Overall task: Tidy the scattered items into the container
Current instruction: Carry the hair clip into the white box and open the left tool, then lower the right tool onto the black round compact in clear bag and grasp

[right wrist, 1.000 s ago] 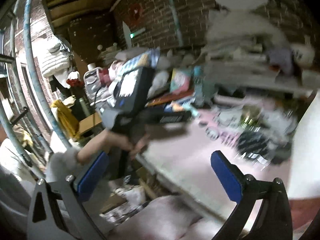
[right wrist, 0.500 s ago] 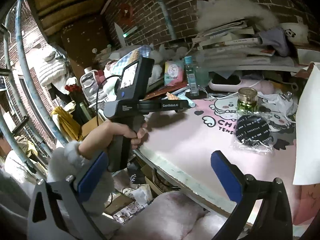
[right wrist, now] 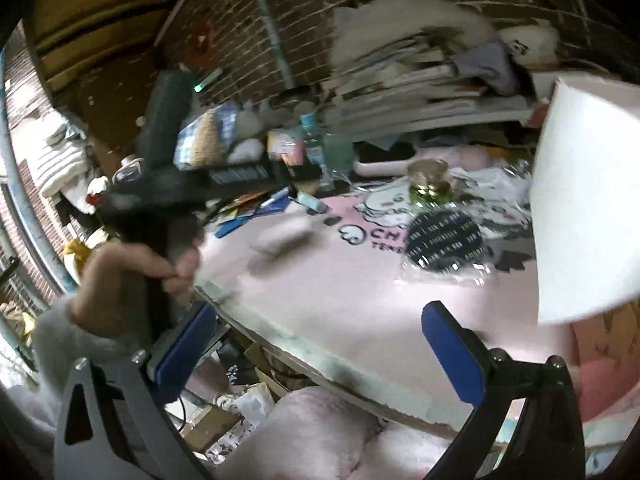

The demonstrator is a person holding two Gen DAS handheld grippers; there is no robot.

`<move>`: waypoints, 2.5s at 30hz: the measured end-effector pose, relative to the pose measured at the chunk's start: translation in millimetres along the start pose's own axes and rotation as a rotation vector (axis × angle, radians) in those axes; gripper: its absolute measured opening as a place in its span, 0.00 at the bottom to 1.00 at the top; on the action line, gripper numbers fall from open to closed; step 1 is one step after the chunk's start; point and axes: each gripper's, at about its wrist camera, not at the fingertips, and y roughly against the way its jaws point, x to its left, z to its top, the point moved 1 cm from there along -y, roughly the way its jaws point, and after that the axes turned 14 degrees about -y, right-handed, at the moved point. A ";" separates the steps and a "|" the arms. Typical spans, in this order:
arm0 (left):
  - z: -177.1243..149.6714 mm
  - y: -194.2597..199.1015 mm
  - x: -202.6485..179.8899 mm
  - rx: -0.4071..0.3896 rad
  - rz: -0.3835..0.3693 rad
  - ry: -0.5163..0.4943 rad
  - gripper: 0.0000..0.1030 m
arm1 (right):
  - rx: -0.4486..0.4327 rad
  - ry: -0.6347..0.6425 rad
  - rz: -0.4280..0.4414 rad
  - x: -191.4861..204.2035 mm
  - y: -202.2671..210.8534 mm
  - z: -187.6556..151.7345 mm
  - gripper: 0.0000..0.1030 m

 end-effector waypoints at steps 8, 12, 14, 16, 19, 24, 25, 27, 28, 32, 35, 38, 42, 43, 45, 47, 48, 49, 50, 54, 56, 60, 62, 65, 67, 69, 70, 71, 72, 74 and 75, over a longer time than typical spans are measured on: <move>45.1 19.1 -67.7 -0.071 -0.258 -0.123 0.45 | -0.008 -0.032 -0.021 -14.3 0.2 -9.9 0.99; 65.7 27.2 -106.2 -0.082 -0.375 -0.196 0.45 | -0.013 -0.048 -0.022 -19.1 1.8 -11.8 0.99; 75.5 28.6 -127.6 -0.075 -0.436 -0.238 0.45 | -0.013 -0.055 -0.021 -20.9 1.9 -13.5 0.99; 83.6 28.9 -148.9 -0.056 -0.477 -0.279 0.45 | -0.013 -0.063 -0.022 -22.4 1.9 -15.1 0.99; 92.0 24.7 -177.5 -0.020 -0.521 -0.338 0.45 | -0.019 -0.072 -0.021 -24.4 3.7 -16.5 0.99; 102.0 6.8 -208.9 0.062 -0.578 -0.397 0.45 | -0.034 -0.095 -0.014 -29.7 9.4 -17.7 0.99; 103.5 2.7 -214.7 0.083 -0.588 -0.407 0.45 | -0.037 -0.097 -0.013 -30.7 9.5 -17.2 0.99; 104.4 -3.6 -224.4 0.122 -0.611 -0.421 0.45 | -0.043 -0.104 -0.011 -33.1 11.4 -17.1 0.99; 104.9 -9.3 -229.9 0.154 -0.630 -0.428 0.45 | -0.047 -0.109 -0.008 -34.9 12.9 -17.2 0.99; 100.7 -26.1 -244.6 0.238 -0.651 -0.447 0.47 | -0.059 -0.128 0.007 -40.0 18.2 -17.9 0.99; 96.4 -31.5 -249.8 0.255 -0.643 -0.455 0.48 | -0.060 -0.136 0.004 -42.3 21.4 -18.5 0.99; 94.3 -29.0 -252.0 0.250 -0.661 -0.459 0.60 | -0.065 -0.142 0.003 -43.9 24.1 -18.8 0.99; 91.9 -22.1 -255.2 0.212 -0.629 -0.477 0.76 | -0.070 -0.144 -0.002 -44.0 25.8 -19.1 0.99; 91.6 -18.9 -254.1 0.187 -0.595 -0.481 0.77 | -0.071 -0.143 -0.003 -44.1 26.3 -19.5 0.99; 90.9 -12.6 -250.3 0.139 -0.527 -0.494 0.78 | -0.072 -0.140 -0.008 -43.7 26.6 -19.6 0.99; 90.5 -6.2 -244.3 0.103 -0.499 -0.490 0.78 | -0.074 -0.136 -0.016 -43.1 26.3 -20.0 0.99; 89.1 -0.8 -238.3 0.081 -0.485 -0.477 0.78 | -0.075 -0.136 -0.019 -42.6 26.4 -20.1 0.99; 88.8 1.8 -234.0 0.069 -0.475 -0.469 0.78 | -0.076 -0.137 -0.020 -43.1 26.3 -20.0 0.99; 87.1 7.6 -226.8 0.048 -0.454 -0.458 0.78 | -0.077 -0.136 -0.023 -43.0 26.2 -20.0 0.99; 78.2 32.0 -186.6 -0.045 -0.331 -0.400 0.80 | -0.083 -0.125 -0.047 -40.0 24.2 -20.5 0.99; 72.3 41.0 -165.7 -0.079 -0.271 -0.355 0.82 | -0.086 -0.115 -0.061 -38.1 22.9 -21.1 0.99; 50.7 57.6 -110.0 -0.139 -0.127 -0.217 0.89 | -0.090 -0.090 -0.086 -30.9 17.5 -22.4 0.99; 33.5 62.5 -82.9 -0.161 -0.052 -0.152 0.90 | -0.096 -0.078 -0.103 -27.1 14.5 -23.5 0.99; 6.8 58.1 -54.0 -0.160 0.056 -0.099 0.90 | -0.115 -0.057 -0.145 -21.8 10.3 -24.5 0.99; -11.2 53.8 -37.3 -0.153 0.104 -0.061 0.90 | -0.136 -0.041 -0.184 -17.2 6.9 -24.0 0.99; -25.4 51.9 -24.2 -0.153 0.104 -0.022 0.90 | -0.163 -0.006 -0.236 -9.4 1.8 -21.6 0.99; -31.1 50.1 -18.5 -0.152 0.091 0.000 0.90 | -0.175 0.013 -0.255 -5.1 -1.1 -19.9 0.99; -36.6 48.5 -11.5 -0.155 0.074 0.028 0.90 | -0.181 0.033 -0.270 -0.8 -3.6 -18.6 0.99; -40.1 49.1 -8.4 -0.160 0.067 0.042 0.90 | -0.178 0.064 -0.280 5.9 -8.1 -17.0 0.99; -45.2 51.0 -0.3 -0.167 0.066 0.064 0.90 | -0.180 0.121 -0.289 18.3 -15.2 -14.6 0.99; -46.2 52.0 2.0 -0.165 0.077 0.066 0.90 | -0.188 0.158 -0.308 26.2 -19.4 -13.8 0.99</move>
